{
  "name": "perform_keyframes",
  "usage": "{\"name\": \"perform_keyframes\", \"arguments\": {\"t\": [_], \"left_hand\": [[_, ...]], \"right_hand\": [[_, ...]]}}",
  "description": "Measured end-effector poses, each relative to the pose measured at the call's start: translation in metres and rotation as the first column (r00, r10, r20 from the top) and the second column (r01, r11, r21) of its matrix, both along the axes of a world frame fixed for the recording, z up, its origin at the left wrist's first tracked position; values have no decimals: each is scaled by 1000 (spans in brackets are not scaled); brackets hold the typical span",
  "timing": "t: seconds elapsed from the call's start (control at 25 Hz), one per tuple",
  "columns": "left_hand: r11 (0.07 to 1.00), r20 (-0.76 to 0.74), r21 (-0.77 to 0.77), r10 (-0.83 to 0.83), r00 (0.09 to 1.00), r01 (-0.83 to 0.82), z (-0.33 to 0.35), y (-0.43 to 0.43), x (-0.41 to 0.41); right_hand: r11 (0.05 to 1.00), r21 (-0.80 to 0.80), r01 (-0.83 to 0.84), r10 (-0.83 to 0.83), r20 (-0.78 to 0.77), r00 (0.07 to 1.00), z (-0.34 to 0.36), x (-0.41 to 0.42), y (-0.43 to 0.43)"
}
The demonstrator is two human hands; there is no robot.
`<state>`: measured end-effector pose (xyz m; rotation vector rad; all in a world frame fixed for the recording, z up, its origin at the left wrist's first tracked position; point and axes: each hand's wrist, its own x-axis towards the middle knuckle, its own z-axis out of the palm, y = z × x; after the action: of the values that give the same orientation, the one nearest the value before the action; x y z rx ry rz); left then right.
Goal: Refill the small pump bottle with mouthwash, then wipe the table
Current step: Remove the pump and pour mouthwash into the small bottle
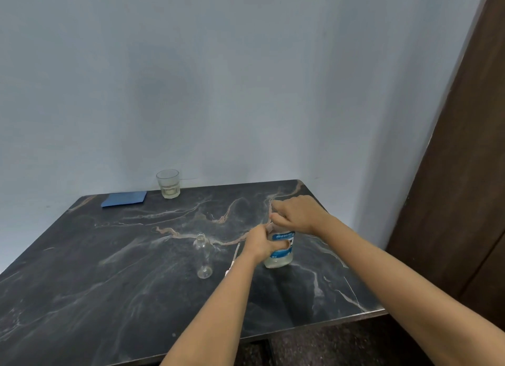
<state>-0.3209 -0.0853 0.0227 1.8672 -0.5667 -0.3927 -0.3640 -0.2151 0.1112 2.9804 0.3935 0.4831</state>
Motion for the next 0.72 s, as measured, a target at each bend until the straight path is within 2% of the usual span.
{"name": "perform_keyframes", "arguments": {"t": [0.08,0.16,0.2,0.28,0.4,0.56,0.72], "left_hand": [[980,-78,-143,129,988,-140,-8,-8,-9],[946,-132,-223,208,969,-233,-15,-16,-14],[952,-56,-176,244,968,-250,-15,-18,-12],[972,57,-49,234,970,-232,-16,-18,-11],[975,2,-36,221,975,-220,-16,-16,-9],[969,-87,-104,218,972,-226,-18,-15,-4],[984,-16,-50,169,985,-170,-16,-12,0]], "right_hand": [[989,8,146,-146,-10,989,-1,3,6],[923,-70,377,-380,-26,925,0,6,16],[872,-138,470,-479,-37,877,2,6,24],[803,-218,555,-575,-37,817,3,9,38],[828,-164,536,-542,9,840,-2,13,38],[916,-75,394,-393,28,919,0,12,20],[961,-97,258,-256,30,966,-1,18,11]]}}
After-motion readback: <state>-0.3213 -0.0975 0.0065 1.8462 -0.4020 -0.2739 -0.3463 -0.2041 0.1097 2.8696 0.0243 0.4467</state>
